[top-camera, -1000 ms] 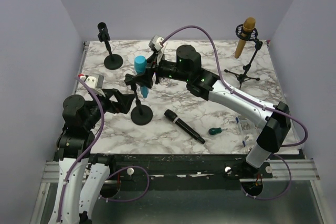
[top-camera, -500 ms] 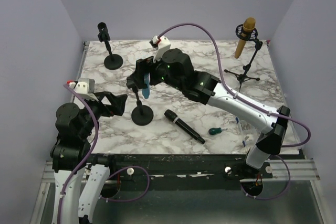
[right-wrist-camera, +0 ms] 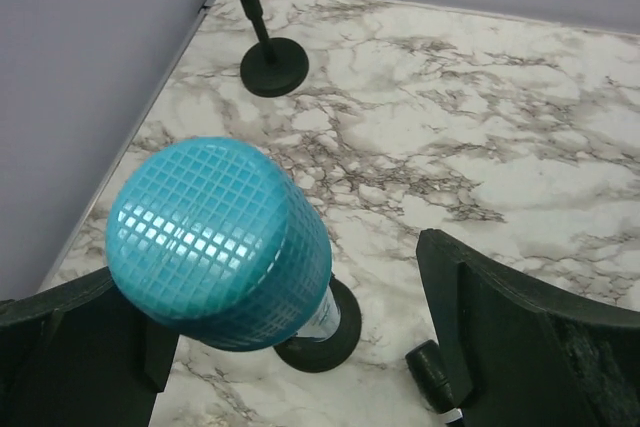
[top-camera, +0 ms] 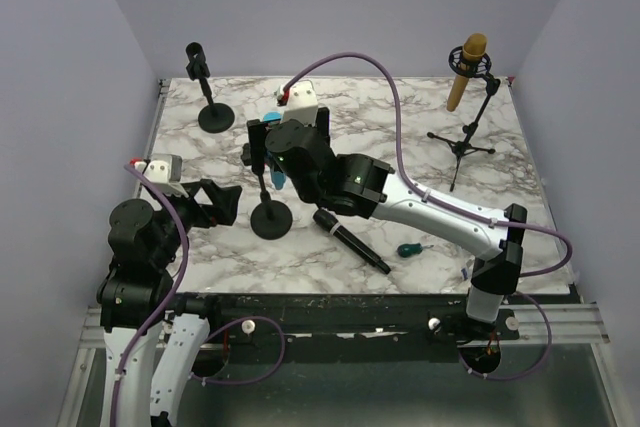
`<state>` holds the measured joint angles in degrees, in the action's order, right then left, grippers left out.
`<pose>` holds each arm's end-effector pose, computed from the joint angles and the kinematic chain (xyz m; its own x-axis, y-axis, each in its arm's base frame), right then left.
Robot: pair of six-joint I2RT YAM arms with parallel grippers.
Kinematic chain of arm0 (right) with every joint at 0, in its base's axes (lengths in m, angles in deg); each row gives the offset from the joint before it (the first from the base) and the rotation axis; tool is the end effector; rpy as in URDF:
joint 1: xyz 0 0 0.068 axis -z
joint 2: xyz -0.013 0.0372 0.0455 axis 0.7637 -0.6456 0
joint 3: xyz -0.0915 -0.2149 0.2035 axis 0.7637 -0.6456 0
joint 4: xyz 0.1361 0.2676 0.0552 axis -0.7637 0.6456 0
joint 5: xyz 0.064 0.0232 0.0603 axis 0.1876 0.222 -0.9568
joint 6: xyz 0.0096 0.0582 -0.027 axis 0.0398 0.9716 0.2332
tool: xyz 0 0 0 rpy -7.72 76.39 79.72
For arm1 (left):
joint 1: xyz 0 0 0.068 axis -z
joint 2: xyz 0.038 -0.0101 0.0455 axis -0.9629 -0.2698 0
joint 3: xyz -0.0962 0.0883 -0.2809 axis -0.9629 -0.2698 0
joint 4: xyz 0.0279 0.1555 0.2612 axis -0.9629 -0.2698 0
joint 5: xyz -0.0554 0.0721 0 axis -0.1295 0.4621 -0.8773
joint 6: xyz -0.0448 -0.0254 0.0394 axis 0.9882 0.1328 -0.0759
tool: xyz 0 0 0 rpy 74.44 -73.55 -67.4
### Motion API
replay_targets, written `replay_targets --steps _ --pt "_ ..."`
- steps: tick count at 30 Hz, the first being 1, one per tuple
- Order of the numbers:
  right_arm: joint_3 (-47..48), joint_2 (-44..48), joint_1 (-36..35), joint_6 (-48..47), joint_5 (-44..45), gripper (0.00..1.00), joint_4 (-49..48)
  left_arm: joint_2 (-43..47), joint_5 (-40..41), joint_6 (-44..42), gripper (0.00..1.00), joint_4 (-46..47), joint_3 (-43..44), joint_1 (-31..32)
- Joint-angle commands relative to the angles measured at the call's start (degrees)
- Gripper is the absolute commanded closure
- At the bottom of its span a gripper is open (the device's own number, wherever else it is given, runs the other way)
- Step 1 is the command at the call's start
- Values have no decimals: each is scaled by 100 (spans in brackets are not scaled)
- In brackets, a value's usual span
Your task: Remove the microphone from the stand
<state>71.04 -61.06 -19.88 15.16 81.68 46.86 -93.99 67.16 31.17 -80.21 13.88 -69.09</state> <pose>0.1974 0.4297 0.4748 -0.2815 0.0538 -0.9580 -0.3482 0.9246 0.1543 0.1005 -0.0213 0.4094 -0.2509 -0.2892 -0.9238 0.2557 0.9006 -0.3514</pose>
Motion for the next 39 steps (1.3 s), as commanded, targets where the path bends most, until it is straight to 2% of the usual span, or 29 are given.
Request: replay_targets --steps 1,6,9,12,19,22,27,31,35,39 --pt "94 -41 -168 -58 866 3 8 178 99 -88 1 -123 -136 -29" --pt "149 -153 -232 -178 880 22 -83 152 86 -114 1 -84 -147 -33" --pt "94 -161 -236 -292 822 41 -135 108 73 -218 1 -109 -138 -33" --pt "-312 4 -224 -717 602 63 -708 58 68 -309 1 -110 -143 -32" --pt "-1144 410 -206 -2047 -1182 99 -1922 -86 -312 -293 1 92 -226 -33" --pt "-1265 447 71 -2271 -1969 99 -1911 -203 -534 -212 1 207 -187 -33" --pt "-1400 620 789 -2162 -3981 99 -1858 -406 -846 -189 1 404 -60 -38" --pt "-1385 652 1086 -2190 -4552 99 -1780 -535 -1028 -232 1 734 -68 -33" --pt "-1233 556 1228 -2138 -5105 99 -1689 -849 -825 -344 1 832 92 -33" --pt "-1007 362 1245 -2064 -5140 99 -1542 -1226 -945 -499 1 930 296 -40"
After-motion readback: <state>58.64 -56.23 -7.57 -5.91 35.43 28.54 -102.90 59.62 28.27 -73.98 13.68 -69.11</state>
